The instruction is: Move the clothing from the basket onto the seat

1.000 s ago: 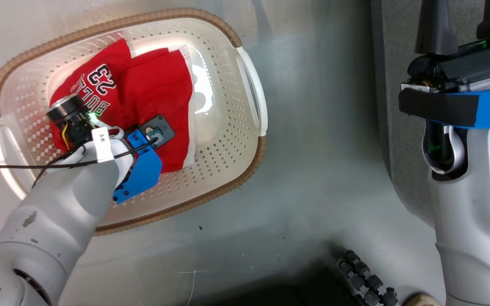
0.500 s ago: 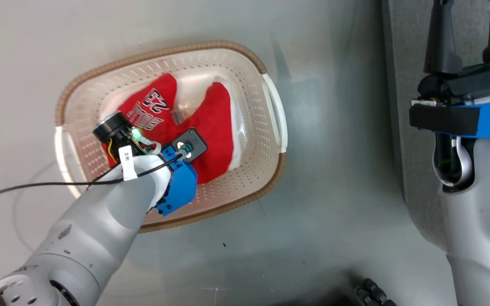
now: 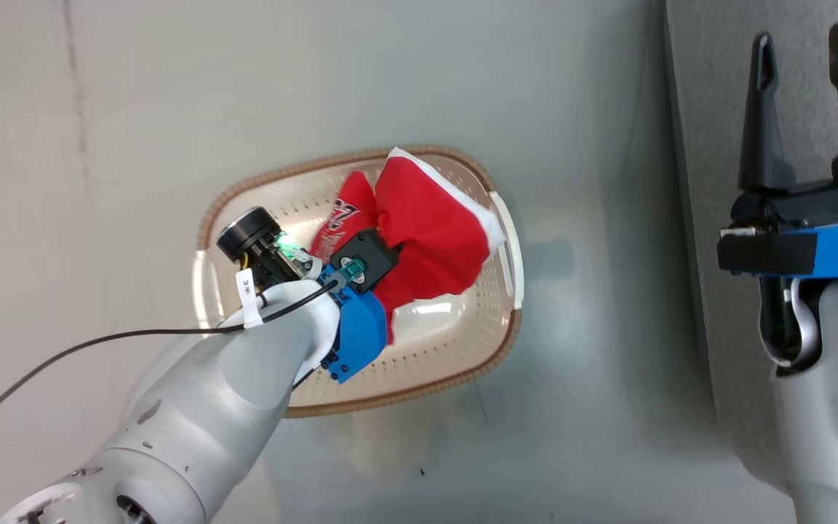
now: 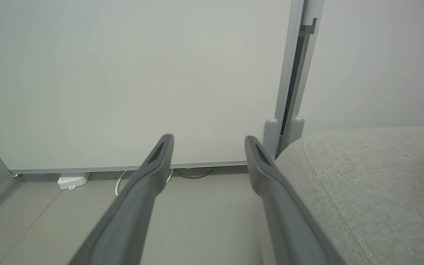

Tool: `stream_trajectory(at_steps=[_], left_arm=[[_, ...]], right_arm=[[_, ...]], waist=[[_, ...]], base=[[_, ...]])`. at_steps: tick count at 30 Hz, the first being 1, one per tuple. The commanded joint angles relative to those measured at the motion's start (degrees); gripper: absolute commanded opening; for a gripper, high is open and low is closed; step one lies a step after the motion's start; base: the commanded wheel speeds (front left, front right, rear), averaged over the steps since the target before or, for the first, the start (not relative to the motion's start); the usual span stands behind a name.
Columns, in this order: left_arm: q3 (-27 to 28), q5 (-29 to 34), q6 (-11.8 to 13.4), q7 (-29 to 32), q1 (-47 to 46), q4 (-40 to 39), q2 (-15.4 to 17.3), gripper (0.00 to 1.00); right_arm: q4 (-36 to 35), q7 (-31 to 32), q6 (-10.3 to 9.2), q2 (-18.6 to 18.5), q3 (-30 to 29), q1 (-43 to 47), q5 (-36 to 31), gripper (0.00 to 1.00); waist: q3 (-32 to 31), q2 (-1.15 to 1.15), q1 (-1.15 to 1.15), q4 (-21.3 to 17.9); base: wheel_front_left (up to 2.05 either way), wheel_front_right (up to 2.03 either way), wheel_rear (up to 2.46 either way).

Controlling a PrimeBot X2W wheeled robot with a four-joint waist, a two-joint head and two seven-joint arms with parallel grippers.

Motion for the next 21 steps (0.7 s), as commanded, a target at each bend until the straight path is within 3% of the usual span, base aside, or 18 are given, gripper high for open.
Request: stream_trajectory(at_steps=[1, 21], left_arm=[[0.26, -0.29, 0.07, -0.33, 0.62, -0.32, 0.17, 0.00], [11.70, -0.38, 4.12, -0.51, 5.00, -18.32, 1.25, 0.00]], right_arm=[[0.12, 0.00, -0.02, -0.32, -0.19, 0.76, -0.21, 1.00], [3.08, 0.00, -0.02, -0.08, -2.59, 10.81, -1.15, 1.00]], waist=[[-2.31, 0.00, 0.01, 1.34], [-18.52, 0.00, 0.01, 5.90]], base=[[0.00, 0.00, 0.00], [0.00, 0.00, 0.00]])
